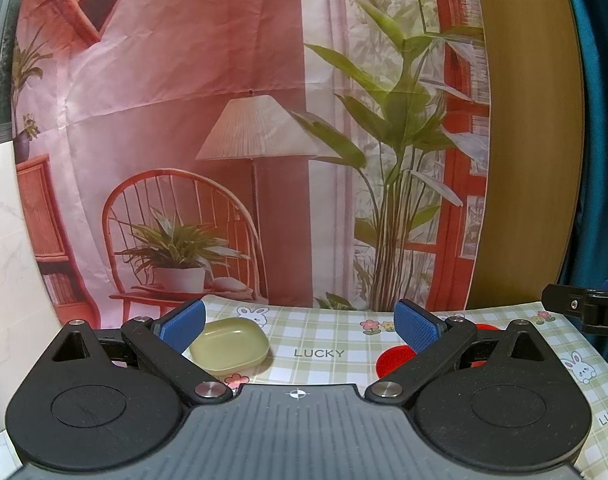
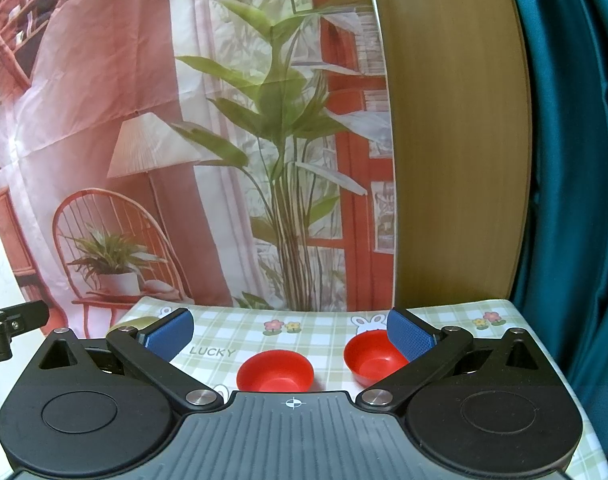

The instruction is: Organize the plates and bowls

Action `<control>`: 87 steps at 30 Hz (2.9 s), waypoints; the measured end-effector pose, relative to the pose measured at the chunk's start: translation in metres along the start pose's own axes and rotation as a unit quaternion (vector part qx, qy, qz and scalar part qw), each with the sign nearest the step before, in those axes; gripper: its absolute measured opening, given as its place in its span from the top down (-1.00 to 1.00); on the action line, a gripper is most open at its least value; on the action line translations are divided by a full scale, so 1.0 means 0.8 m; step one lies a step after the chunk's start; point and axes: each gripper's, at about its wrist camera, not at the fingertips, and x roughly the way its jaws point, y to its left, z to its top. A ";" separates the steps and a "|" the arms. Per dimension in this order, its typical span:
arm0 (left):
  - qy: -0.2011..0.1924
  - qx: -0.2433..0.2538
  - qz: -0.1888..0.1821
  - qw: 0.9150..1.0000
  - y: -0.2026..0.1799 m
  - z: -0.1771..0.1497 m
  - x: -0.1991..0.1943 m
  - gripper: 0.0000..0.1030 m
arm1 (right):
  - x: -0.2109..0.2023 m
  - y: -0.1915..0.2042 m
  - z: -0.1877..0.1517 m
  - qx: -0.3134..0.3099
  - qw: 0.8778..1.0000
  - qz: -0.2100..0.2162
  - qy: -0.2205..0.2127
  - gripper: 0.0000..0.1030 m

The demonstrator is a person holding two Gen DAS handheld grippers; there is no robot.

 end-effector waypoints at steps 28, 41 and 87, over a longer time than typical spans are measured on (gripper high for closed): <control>0.001 -0.002 0.000 1.000 -0.001 0.000 0.000 -0.97 | -0.002 0.000 -0.001 0.001 1.000 0.000 -0.001 -0.99; 0.002 -0.002 0.001 1.000 -0.001 0.000 0.000 -0.97 | -0.002 -0.002 -0.001 0.001 1.000 0.000 -0.001 -0.99; 0.141 0.005 0.007 0.990 0.012 -0.109 0.138 -0.66 | 0.142 -0.002 -0.108 0.029 0.990 0.088 0.109 -0.27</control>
